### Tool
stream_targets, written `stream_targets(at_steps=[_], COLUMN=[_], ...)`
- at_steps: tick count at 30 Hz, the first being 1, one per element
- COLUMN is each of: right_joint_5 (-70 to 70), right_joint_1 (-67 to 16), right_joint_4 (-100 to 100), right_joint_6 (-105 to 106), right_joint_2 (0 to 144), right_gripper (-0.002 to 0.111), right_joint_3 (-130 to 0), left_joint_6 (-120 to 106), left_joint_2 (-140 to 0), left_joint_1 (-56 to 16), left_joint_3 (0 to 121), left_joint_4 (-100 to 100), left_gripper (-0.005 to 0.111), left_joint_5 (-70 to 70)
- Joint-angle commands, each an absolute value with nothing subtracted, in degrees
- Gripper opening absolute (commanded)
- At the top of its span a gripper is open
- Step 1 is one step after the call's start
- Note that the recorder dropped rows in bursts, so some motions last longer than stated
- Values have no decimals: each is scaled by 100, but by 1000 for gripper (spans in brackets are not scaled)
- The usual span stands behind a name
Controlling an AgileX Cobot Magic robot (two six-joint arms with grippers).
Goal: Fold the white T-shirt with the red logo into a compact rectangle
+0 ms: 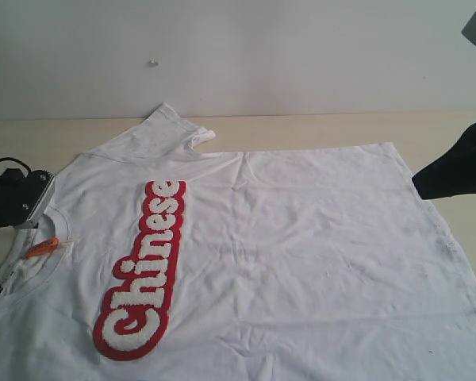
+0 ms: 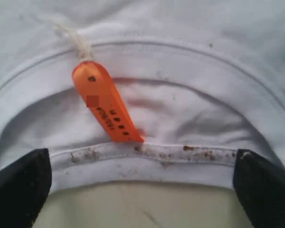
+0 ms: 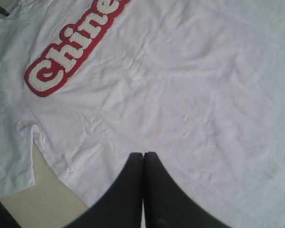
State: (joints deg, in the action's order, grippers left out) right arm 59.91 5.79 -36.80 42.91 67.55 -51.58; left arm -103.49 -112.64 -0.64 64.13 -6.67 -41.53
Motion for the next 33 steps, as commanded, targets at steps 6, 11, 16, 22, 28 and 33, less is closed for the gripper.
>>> stream_targets(at_steps=[6, 11, 16, 22, 28, 33], right_joint_5=[5951, 5951, 5951, 5963, 5963, 5963], right_joint_1=[602, 602, 602, 602, 602, 602], right_joint_4=[-3739, -3739, -3739, -3738, -3738, -3738], right_joint_6=[4346, 4346, 4346, 4346, 4346, 4346], right_joint_2=[6772, 6772, 6772, 6772, 6772, 6772], right_gripper=[0, 0, 0, 0, 0, 0], right_joint_3=[-5162, -5162, -5162, -5162, -5162, -5162], left_joint_6=[-10270, -10360, -10280, -10257, -10297, -10297], left_joint_2=[-11490, -11630, -11868, -11957, -11957, -11957], left_joint_1=[103, 114, 114, 114, 114, 114], left_joint_3=[6460, 6460, 6460, 6460, 6460, 6460], left_joint_4=[-555, -555, -400, -352, -311, -311], left_gripper=[104, 104, 104, 104, 104, 104], left_joint_5=[-4132, -4334, -4648, -4673, -4379, -4356])
